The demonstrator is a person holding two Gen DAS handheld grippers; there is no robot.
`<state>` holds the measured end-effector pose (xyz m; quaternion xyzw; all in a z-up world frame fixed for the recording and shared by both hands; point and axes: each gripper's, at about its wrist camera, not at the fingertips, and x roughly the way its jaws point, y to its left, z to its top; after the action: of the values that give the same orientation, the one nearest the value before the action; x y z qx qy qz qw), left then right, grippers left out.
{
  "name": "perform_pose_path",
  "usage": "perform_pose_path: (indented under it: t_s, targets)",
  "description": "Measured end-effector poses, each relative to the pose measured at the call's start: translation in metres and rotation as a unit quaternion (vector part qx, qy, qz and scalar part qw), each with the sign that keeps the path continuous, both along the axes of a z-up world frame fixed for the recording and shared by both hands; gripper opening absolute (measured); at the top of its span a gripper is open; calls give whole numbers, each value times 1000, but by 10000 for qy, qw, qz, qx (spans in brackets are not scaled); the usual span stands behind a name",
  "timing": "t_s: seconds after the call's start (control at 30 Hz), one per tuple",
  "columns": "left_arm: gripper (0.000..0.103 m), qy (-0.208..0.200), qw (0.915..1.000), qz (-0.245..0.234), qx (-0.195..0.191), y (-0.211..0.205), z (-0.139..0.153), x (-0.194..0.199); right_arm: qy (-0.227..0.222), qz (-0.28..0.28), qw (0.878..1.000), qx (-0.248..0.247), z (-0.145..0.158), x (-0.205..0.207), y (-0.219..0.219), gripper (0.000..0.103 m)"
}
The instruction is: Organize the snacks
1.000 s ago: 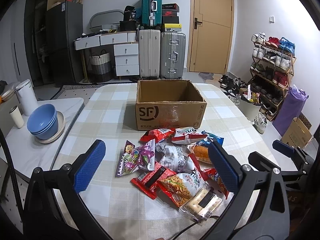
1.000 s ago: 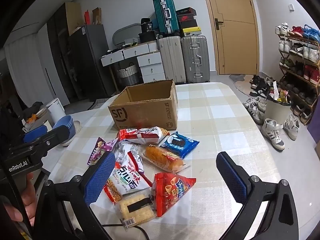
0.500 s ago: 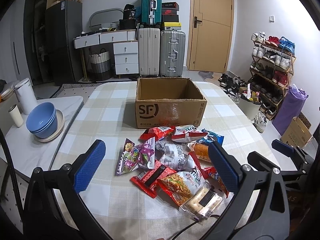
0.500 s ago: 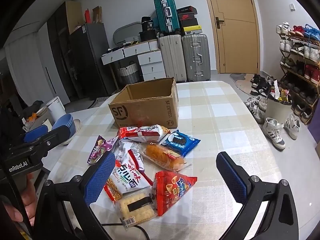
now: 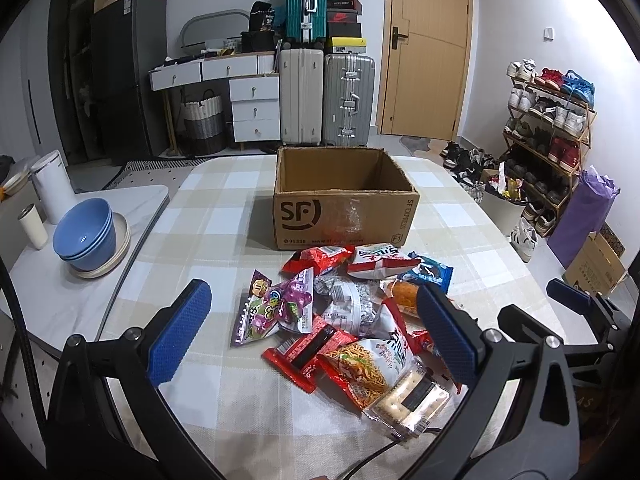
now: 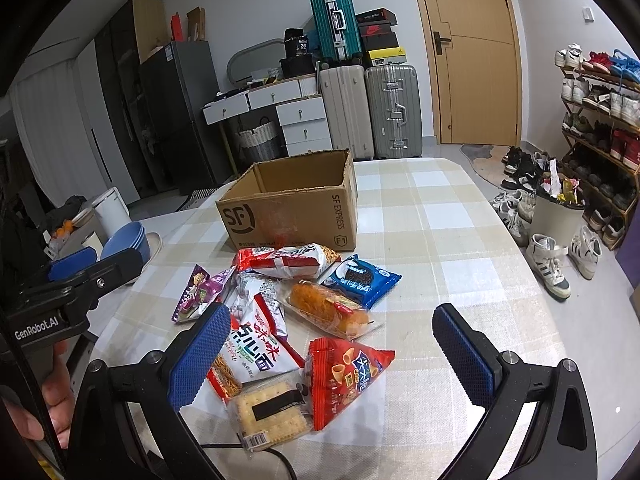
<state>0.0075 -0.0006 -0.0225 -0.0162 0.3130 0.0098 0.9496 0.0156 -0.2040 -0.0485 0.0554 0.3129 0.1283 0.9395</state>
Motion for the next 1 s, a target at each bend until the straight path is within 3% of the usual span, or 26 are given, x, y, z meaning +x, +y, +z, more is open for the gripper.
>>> perform_pose_path:
  t_s: [0.13, 0.37, 0.57, 0.7, 0.8, 0.87, 1.0]
  targets:
    - [102, 205, 9997, 20, -98, 2, 0, 4, 57, -5, 10000, -7, -3, 2, -1, 103]
    - [102, 143, 9996, -80, -249, 9, -6, 14, 157, -12, 9999, -32, -9, 10, -1, 103]
    - [102, 83, 9995, 110, -294, 37, -23, 30, 680, 121, 9976, -52, -43, 26, 0, 103]
    - [102, 357, 9981, 387, -318, 64, -39, 43, 809, 206, 9962, -232, -61, 34, 6, 102]
    - [102, 549, 9965, 567, -264, 87, -54, 51, 974, 302, 9946, -198, -74, 43, 9, 94]
    - [102, 575, 9957, 625, -377, 101, -66, 56, 1042, 303, 9940, -165, -79, 46, 9, 78]
    - [102, 1004, 9925, 545, -441, 114, -88, 56, 1267, 344, 9913, -120, -95, 52, 10, 69]
